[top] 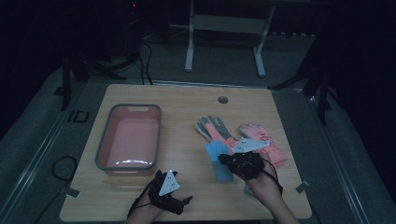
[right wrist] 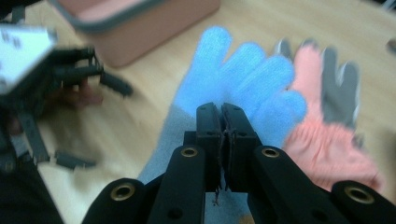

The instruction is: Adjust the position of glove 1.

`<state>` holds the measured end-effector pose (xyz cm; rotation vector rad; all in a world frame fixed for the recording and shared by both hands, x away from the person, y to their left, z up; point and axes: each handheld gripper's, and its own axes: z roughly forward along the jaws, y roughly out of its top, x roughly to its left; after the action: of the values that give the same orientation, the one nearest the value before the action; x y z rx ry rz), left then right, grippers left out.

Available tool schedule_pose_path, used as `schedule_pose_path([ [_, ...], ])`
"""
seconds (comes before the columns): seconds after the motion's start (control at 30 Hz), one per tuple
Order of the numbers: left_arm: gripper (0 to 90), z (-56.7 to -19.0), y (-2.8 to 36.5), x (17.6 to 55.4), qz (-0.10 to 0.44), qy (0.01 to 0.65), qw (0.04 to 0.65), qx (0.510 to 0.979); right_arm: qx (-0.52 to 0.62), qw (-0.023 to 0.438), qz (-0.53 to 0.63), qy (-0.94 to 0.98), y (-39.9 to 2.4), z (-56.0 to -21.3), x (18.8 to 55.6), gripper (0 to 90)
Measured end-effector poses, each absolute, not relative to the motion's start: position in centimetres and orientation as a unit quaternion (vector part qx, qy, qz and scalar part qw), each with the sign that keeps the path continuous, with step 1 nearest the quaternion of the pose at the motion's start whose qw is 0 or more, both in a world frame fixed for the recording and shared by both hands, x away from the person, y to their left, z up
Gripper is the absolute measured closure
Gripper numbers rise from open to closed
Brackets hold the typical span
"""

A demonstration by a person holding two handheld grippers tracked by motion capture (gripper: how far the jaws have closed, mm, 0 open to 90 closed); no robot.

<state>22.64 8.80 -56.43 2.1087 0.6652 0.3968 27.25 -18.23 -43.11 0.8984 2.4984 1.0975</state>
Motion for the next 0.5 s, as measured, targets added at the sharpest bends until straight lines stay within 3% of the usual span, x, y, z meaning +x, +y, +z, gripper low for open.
schedule_pose_path([
  [0.3,2.3,-56.4,8.8,22.6,0.161,0.265,0.431,0.847,0.356,0.1,0.346,0.863,-19.4,-48.4,26.0,86.5],
  [0.5,2.3,-56.4,8.7,22.6,0.162,0.264,0.429,0.848,0.372,0.108,0.32,0.865,-19.1,-50.6,26.7,86.2],
])
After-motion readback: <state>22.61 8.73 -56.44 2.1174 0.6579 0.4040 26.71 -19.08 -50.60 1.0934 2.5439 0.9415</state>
